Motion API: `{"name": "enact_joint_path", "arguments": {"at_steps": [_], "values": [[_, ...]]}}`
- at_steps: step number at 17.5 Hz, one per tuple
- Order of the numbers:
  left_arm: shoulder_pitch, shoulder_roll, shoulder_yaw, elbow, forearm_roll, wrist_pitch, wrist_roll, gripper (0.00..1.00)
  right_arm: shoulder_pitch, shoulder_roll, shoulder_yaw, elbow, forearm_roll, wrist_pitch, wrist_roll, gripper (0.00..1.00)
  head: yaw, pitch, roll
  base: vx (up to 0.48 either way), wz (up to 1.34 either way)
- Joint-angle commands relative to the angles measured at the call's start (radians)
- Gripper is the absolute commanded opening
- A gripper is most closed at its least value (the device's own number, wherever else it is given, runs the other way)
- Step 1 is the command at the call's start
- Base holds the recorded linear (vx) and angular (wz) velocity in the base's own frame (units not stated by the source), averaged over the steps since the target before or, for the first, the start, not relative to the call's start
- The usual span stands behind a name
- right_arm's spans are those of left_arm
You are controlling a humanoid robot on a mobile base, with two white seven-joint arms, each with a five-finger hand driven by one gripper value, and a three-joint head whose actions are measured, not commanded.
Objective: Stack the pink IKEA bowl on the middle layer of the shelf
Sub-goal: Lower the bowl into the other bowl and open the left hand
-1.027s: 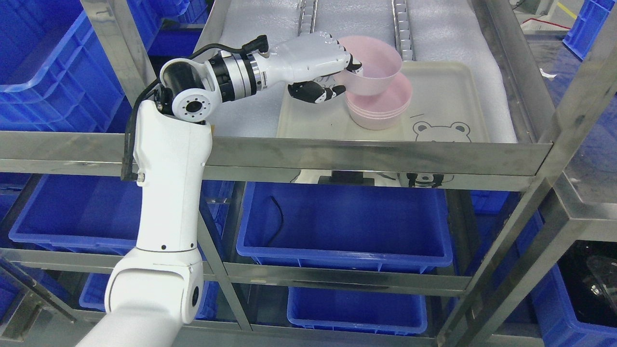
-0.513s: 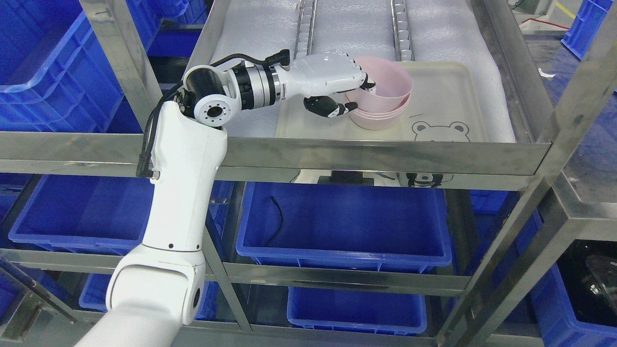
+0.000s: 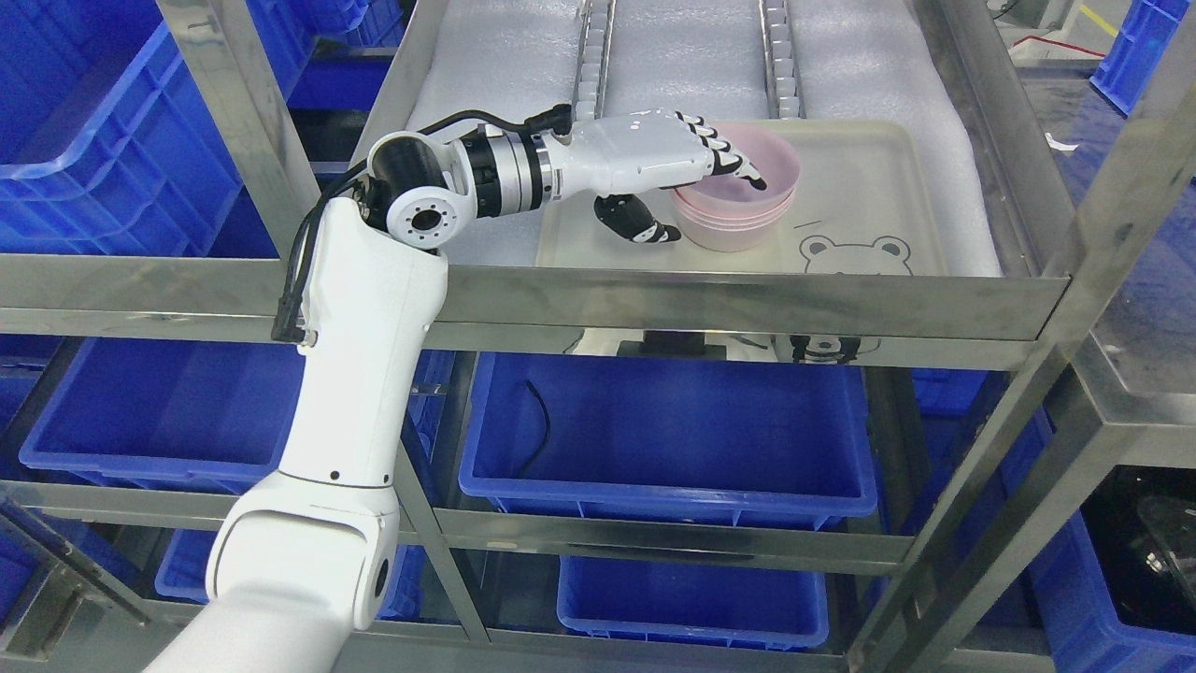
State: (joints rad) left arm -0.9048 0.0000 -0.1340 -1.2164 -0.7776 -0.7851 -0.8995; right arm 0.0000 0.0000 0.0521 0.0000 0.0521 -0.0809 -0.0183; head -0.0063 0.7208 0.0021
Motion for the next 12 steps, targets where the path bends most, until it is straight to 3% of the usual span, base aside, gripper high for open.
{"name": "enact_joint_path", "arguments": {"at_steps": [1, 4, 6, 9, 12], "values": [[-0.066, 0.017, 0.103, 0.000, 0.043, 0.000, 0.086, 0.89, 0.005, -0.017, 0.000, -0.017, 0.000, 0.000, 0.000, 1.00, 0.0000, 0.000, 0.000, -0.006, 0.02], [-0.094, 0.017, 0.090, -0.035, 0.238, 0.000, 0.151, 0.93, 0.003, -0.017, 0.000, -0.017, 0.000, 0.000, 0.000, 1.00, 0.0000, 0.000, 0.000, -0.002, 0.02], [-0.057, 0.017, -0.019, -0.084, 0.316, 0.000, 0.152, 0.93, 0.005, -0.017, 0.000, -0.017, 0.000, 0.000, 0.000, 1.00, 0.0000, 0.000, 0.000, 0.000, 0.00], [0.073, 0.017, -0.224, -0.166, 0.317, 0.000, 0.152, 0.91, 0.003, -0.017, 0.000, -0.017, 0.000, 0.000, 0.000, 1.00, 0.0000, 0.000, 0.000, 0.000, 0.00], [0.289, 0.017, -0.384, -0.248, 0.305, 0.000, 0.149, 0.90, 0.003, -0.017, 0.000, -0.017, 0.000, 0.000, 0.000, 1.00, 0.0000, 0.000, 0.000, -0.004, 0.03]]}}
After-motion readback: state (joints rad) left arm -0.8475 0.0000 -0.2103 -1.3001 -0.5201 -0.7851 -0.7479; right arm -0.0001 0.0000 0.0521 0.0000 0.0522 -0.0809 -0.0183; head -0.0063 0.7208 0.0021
